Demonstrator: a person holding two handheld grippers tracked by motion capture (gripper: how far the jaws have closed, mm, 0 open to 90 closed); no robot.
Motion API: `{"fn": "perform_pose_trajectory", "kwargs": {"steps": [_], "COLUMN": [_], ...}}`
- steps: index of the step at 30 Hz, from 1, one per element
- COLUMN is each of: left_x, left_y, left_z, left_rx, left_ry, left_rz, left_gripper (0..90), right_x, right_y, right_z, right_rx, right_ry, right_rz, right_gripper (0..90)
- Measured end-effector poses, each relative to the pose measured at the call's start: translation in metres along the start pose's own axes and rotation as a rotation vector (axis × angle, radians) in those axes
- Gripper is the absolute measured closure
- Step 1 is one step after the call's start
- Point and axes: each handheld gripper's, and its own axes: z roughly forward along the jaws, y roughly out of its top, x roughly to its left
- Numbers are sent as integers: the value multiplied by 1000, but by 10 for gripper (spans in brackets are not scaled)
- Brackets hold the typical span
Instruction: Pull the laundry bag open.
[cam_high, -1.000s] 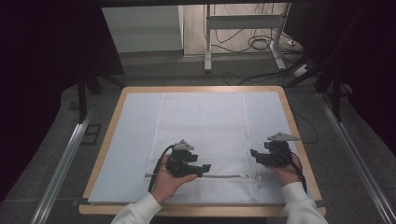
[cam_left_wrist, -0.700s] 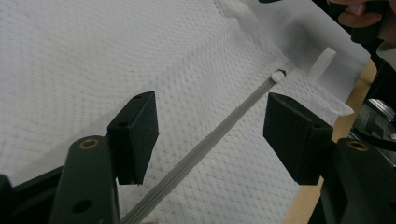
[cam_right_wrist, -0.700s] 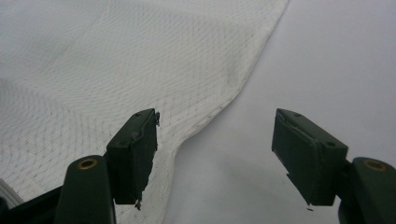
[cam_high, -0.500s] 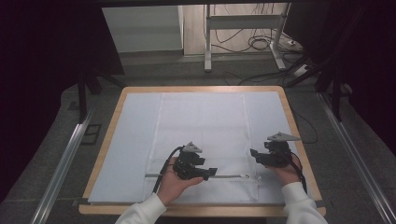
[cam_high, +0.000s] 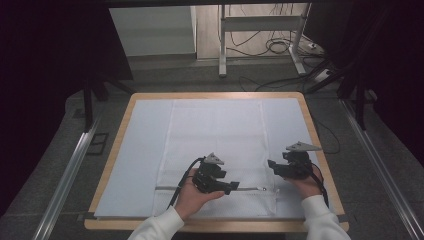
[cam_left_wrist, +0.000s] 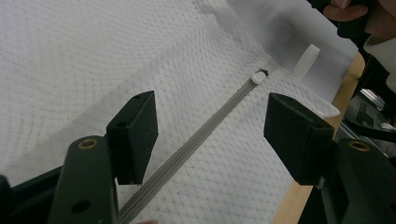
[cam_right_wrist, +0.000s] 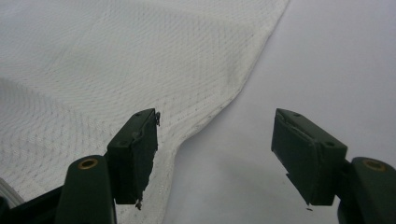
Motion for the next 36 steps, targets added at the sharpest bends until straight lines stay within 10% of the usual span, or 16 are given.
{"fn": "perform_pose_trajectory", "kwargs": {"steps": [36], "left_x": [-24], "left_y": [15], "left_z": [34], "left_rx": [64], "left_ry": [-18], "left_rz": [6], "left_gripper": [343], "right_x": [-6], "right_y": [-1], "right_z": [-5], "right_rx": [-10], "right_ry": [-21], "right_rz": [20], "right_gripper": [306]}}
